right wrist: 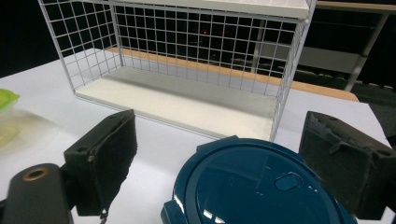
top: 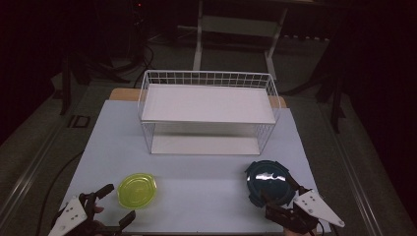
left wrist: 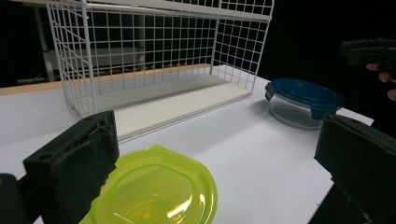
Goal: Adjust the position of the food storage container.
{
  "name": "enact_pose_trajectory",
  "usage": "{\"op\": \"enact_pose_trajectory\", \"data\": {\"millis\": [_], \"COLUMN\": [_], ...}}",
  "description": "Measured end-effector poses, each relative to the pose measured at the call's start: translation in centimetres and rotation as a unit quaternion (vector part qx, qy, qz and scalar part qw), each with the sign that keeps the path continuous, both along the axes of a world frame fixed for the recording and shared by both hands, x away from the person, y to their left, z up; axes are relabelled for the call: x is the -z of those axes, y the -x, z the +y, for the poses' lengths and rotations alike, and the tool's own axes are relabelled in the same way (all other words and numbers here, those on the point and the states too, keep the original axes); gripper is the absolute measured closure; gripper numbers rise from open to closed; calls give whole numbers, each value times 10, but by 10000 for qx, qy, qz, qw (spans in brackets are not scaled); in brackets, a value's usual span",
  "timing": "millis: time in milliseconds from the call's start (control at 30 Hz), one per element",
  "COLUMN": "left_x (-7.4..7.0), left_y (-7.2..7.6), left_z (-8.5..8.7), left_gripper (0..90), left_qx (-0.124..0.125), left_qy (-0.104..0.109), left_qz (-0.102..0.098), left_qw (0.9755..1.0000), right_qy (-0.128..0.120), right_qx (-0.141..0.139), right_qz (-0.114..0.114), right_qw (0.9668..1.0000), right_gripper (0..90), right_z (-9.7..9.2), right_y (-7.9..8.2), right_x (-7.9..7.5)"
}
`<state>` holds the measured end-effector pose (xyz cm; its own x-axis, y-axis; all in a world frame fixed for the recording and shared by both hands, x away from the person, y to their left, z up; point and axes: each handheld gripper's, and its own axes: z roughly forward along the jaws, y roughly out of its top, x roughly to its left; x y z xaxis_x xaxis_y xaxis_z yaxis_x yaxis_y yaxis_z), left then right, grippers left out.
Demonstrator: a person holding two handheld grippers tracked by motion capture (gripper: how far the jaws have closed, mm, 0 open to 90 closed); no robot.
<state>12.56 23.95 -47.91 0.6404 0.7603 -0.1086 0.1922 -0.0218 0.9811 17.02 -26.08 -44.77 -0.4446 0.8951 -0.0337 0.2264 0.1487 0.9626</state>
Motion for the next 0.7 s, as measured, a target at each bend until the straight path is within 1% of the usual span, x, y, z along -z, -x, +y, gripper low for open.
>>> {"op": "enact_pose_trajectory", "data": {"millis": [67, 200, 233, 267, 367, 400, 433, 467, 533, 567, 633, 667, 700], "left_x": [0, 0, 0, 0, 0, -1, -1, -1, 0, 0, -1, -1, -1], "left_y": [0, 0, 0, 0, 0, 0, 0, 0, 0, 0, 0, 0, 0], "left_z": [0, 0, 0, 0, 0, 0, 0, 0, 0, 0, 0, 0, 0], "left_gripper": [0, 0, 0, 0, 0, 0, 0, 0, 0, 0, 0, 0, 0], "left_qx": [-16, -15, -15, -6, -13, -16, -22, -22, -15, -15, -11, -9, -10], "left_qy": [13, -4, -4, -15, -13, -5, 10, 10, 11, 11, 5, 5, 7], "left_qz": [-12, -19, -19, -11, -18, -22, -26, -26, -25, -25, -29, -31, -32], "left_qw": [10000, 10000, 10000, 10000, 10000, 10000, 10000, 10000, 10000, 10000, 10000, 10000, 10000], "right_qy": [-43, -51, -82, -13, -58, -36, 12, 37, -17, -2, -4, -5, 58], "right_qx": [-25, -73, -109, -114, -155, -52, -57, -112, -317, -294, -319, -277, -265], "right_qz": [2, 39, 53, 101, 152, 218, 255, 267, 409, 470, 498, 502, 547], "right_qw": [10000, 10000, 9999, 9999, 9997, 9997, 9997, 9996, 9987, 9985, 9983, 9984, 9981], "right_gripper": [111, 111, 111, 111, 111, 111, 111, 111, 111, 112, 117, 140, 147], "right_z": [0, 0, 0, 0, -1, -2, -3, -5, -9, -11, -13, -18, -19], "right_y": [1, 1, 2, 1, 0, -1, -3, -3, -6, -8, -9, -10, -10], "right_x": [-2, -5, -6, -9, -12, -15, -16, -18, -21, -23, -24, -25, -25]}}
